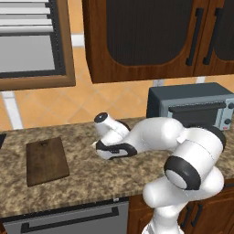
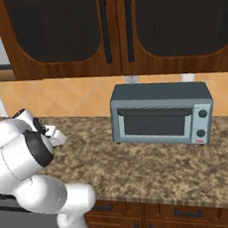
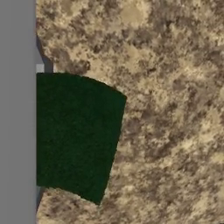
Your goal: Pick up the sponge from the counter and clean the cutting board by briefly scrubbing or pressing down on the cutting board. Once finished, release the sponge.
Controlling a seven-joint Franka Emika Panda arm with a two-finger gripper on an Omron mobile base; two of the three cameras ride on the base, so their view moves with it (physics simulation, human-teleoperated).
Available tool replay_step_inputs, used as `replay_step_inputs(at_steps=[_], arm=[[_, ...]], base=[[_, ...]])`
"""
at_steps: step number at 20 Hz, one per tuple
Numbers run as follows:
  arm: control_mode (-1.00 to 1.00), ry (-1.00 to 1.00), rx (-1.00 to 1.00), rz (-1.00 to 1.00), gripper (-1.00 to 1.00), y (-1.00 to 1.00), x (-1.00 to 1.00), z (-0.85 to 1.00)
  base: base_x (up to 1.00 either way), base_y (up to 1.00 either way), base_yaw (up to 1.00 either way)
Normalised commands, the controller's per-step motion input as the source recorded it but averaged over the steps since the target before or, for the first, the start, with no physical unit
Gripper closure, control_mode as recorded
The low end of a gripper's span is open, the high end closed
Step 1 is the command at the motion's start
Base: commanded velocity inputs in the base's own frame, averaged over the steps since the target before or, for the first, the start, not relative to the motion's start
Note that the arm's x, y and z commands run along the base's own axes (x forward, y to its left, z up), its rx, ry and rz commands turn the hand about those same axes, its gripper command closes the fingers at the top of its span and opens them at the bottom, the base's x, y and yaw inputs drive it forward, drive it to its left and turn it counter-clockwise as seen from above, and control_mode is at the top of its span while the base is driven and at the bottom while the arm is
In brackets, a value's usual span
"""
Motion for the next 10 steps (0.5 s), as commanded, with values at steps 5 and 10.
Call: replay_step_inputs(at_steps=[5, 10], arm=[[-1.00, 0.00, 0.00, 0.00, -1.00, 0.12, -0.01, 0.65], [-1.00, -0.01, 0.00, 0.02, -1.00, 0.28, -0.32, 0.71]], base=[[0.00, 0.00, 0.00], [0.00, 0.00, 0.00]])
